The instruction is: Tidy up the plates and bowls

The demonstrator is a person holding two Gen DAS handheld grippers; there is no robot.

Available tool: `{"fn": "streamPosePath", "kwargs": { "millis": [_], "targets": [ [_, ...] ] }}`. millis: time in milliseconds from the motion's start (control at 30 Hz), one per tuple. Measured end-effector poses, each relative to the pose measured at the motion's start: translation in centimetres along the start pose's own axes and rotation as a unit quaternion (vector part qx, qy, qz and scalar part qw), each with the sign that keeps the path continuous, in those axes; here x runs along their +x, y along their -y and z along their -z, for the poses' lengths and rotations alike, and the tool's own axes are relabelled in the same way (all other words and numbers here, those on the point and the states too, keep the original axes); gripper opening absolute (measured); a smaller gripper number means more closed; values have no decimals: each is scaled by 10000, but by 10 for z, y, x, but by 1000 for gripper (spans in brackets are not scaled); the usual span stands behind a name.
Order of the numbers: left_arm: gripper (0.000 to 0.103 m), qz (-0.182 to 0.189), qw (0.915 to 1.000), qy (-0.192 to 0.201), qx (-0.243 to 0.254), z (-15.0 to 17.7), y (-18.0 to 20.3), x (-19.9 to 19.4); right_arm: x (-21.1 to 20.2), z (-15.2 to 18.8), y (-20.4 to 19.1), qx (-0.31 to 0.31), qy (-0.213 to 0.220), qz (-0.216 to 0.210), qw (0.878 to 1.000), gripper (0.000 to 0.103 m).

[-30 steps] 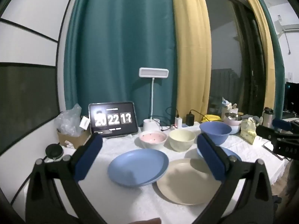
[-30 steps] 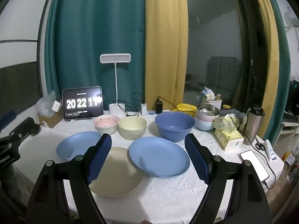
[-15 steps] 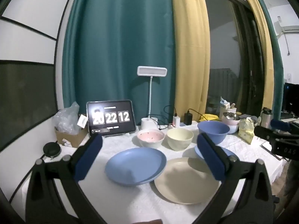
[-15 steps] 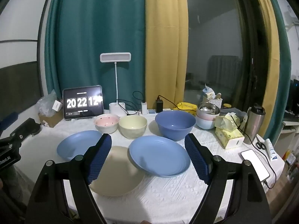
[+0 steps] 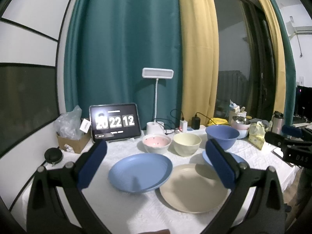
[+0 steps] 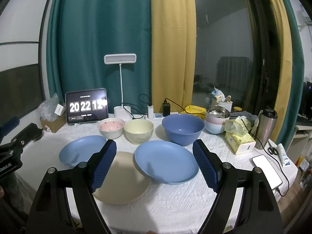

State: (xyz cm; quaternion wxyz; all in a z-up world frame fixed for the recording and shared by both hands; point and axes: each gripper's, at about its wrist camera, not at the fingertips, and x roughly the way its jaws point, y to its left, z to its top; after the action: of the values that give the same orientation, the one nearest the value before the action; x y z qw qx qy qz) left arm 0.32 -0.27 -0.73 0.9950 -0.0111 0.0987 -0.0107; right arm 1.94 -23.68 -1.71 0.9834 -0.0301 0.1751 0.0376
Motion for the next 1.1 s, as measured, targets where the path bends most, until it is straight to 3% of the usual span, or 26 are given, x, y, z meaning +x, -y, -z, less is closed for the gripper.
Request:
{"fn": "streamPosePath", "kwargs": {
  "millis": [1100],
  "targets": [
    [102, 40, 10000, -37, 49, -7, 2, 3, 6, 8, 3, 23, -53, -21, 10000, 83]
  ]
}}
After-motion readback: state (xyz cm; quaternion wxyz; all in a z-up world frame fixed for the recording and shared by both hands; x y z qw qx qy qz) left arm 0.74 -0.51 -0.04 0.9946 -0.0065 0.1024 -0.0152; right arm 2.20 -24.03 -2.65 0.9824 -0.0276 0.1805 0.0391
